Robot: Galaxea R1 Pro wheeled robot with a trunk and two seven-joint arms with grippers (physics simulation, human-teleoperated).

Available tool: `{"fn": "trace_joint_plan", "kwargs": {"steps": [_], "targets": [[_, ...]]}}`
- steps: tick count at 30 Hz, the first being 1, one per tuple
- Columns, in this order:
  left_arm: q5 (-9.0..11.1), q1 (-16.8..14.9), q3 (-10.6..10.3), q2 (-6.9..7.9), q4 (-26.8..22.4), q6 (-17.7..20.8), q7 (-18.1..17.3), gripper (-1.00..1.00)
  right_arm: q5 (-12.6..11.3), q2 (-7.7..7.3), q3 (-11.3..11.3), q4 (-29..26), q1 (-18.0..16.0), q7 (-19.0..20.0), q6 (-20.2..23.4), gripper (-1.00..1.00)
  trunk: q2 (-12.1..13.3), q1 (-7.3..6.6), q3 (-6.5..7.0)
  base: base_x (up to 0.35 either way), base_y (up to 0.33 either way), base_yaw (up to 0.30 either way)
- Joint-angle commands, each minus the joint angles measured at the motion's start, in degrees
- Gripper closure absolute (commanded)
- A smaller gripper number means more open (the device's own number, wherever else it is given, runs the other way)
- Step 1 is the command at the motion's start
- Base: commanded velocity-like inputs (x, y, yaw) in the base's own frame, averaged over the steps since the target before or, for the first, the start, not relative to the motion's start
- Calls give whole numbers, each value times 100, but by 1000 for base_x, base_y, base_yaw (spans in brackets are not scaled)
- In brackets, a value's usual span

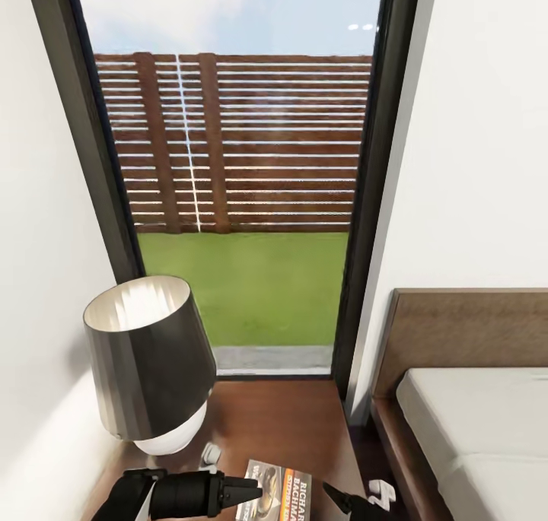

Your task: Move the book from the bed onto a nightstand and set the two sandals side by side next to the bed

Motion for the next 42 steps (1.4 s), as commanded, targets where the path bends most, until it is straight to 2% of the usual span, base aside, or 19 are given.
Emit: {"fn": "trace_joint_plan", "kwargs": {"steps": [1,9,12,17,22,28,34,37,42], "targets": [[1,-2,-1,0,1,59,-19,-100,-59,-6,45,-2,-1,5,24,-100,39,-23,13,0,0,0],[-10,-2,5,0,99,52,7,-100,-59,-54,47,5,-4,5,22,-100,360,-199,156,0,0,0],[-173,-2,5,0,122,50,185,-100,-59,-129,47,19,-2,5,20,-100,480,-265,210,0,0,0],[-300,-2,5,0,134,49,481,-100,-59,-189,47,24,-3,11,18,-100,681,-375,300,0,0,0],[-328,-2,11,0,292,35,563,-100,-59,-208,47,24,0,31,18,-100,881,-485,390,0,0,0],[-333,-2,9,0,375,-105,768,-100,-59,-249,47,57,1,346,16,-100,1122,-616,497,0,0,0],[-333,-2,12,0,484,-127,854,-100,-59,-260,47,74,0,401,16,-100,1362,-748,605,0,0,0],[-333,-2,13,0,530,-158,1033,-100,-59,-267,47,80,1,406,17,-100,1483,-814,659,0,0,0],[-333,-2,14,0,751,-425,1583,-100,-59,-263,47,76,1,408,19,-100,1683,-924,749,0,0,0]]}}
